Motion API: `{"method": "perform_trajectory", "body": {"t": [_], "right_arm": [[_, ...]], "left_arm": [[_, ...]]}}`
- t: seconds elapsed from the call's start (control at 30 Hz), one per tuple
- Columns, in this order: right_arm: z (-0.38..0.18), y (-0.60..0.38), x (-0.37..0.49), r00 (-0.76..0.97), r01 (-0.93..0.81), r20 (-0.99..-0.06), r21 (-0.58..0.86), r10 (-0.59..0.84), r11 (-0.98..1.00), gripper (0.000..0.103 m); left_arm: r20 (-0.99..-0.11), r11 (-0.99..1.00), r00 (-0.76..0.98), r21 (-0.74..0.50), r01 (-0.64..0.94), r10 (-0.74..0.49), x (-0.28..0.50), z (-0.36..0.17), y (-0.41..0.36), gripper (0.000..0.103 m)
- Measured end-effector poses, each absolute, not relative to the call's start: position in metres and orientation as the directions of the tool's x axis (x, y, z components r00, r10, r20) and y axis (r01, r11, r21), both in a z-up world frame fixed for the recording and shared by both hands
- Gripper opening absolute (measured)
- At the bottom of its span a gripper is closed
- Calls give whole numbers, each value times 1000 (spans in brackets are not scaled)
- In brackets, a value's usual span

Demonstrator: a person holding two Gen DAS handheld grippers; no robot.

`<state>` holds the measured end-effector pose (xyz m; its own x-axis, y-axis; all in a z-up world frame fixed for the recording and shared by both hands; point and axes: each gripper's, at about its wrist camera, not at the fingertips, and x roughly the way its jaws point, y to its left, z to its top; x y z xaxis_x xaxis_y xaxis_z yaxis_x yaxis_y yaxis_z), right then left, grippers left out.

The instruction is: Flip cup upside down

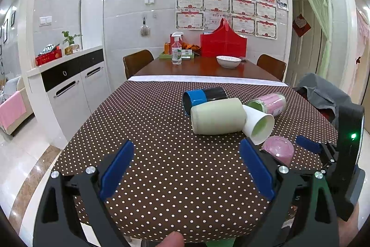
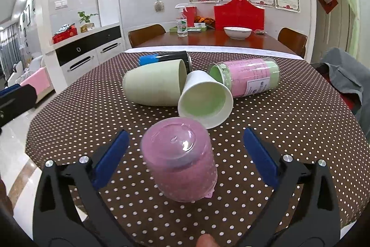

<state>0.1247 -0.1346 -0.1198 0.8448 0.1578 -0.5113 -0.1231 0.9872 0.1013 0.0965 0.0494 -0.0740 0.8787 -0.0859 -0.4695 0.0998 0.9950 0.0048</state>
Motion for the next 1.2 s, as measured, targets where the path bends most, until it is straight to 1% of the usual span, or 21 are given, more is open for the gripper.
{"method": "perform_trajectory", "body": {"t": [0.33, 0.57, 0.73, 1.03, 1.2], "right_arm": [[-84, -142, 102, 879, -125, -448, 110, 161, 986, 97], [-39, -151, 79, 920, -67, -380, 94, 98, 993, 97], [-11, -165, 63, 930, -7, -365, 99, 43, 995, 97], [1, -182, 26, 942, 71, -332, 76, -42, 995, 97], [4, -178, 11, 949, 74, -310, 61, -51, 995, 97]], "left_arm": [[-431, 995, 898, 7, 102, -90, 79, -59, 40, 92], [-393, 996, 916, 5, 89, -79, 64, -44, 37, 92], [-360, 996, 931, 26, 80, -65, 49, -32, 31, 92], [-311, 995, 949, 60, 80, -58, 25, -10, 23, 92], [-288, 994, 955, 61, 86, -65, 13, -2, 20, 92]]}}
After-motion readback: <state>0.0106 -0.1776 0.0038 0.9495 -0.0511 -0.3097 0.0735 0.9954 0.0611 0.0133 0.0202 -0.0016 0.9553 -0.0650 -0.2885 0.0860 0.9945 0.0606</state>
